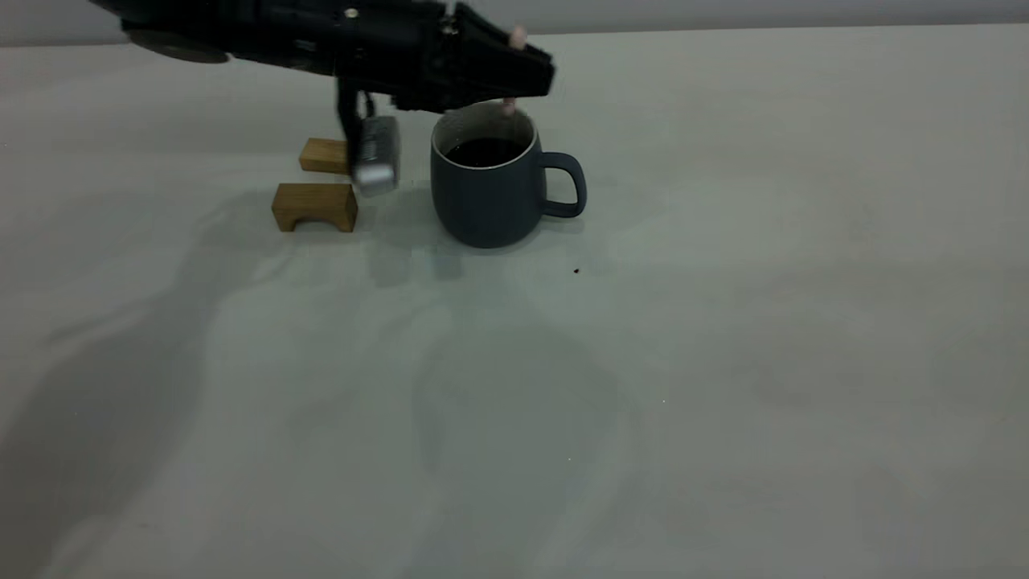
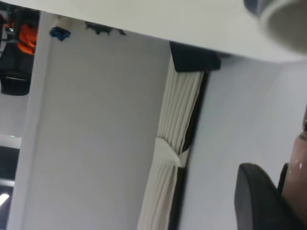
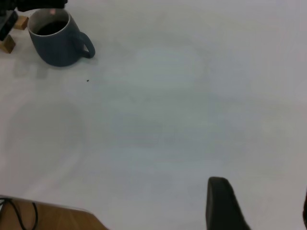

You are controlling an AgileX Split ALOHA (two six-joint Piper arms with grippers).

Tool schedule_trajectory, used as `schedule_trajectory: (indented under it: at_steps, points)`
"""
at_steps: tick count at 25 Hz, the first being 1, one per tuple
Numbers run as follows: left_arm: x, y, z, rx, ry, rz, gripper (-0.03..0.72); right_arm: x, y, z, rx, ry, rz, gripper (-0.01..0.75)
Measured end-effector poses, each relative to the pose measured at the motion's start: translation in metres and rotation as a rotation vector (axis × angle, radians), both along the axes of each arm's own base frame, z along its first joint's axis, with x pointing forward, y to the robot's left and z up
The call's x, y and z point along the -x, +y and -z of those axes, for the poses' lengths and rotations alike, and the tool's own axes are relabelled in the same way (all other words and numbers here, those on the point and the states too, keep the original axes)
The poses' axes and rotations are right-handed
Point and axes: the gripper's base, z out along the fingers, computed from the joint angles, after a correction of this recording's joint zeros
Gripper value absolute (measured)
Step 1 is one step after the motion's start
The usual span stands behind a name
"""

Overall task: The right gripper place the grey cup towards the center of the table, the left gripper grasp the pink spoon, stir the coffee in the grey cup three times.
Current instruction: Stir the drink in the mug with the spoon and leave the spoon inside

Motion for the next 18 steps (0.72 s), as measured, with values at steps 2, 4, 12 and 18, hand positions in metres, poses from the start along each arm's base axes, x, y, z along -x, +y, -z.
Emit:
schedule_trajectory:
  at_steps: [2, 4, 12, 18]
  points:
    - [-0.003, 0.01, 0.001, -0.006, 0.03, -0.019, 0.131, 0.0, 0.0, 0.0, 0.0, 0.0, 0.0, 0.438]
    - [-0.006, 0.019, 0.001, -0.013, 0.037, -0.052, 0.131, 0.0, 0.0, 0.0, 0.0, 0.0, 0.0, 0.438]
    - [-0.023, 0.004, -0.005, -0.046, -0.135, -0.143, 0.131, 0.0, 0.0, 0.0, 0.0, 0.0, 0.0, 0.438]
    - [-0.012, -0.021, -0.007, -0.033, -0.139, -0.065, 0.131, 0.0, 0.0, 0.0, 0.0, 0.0, 0.0, 0.438]
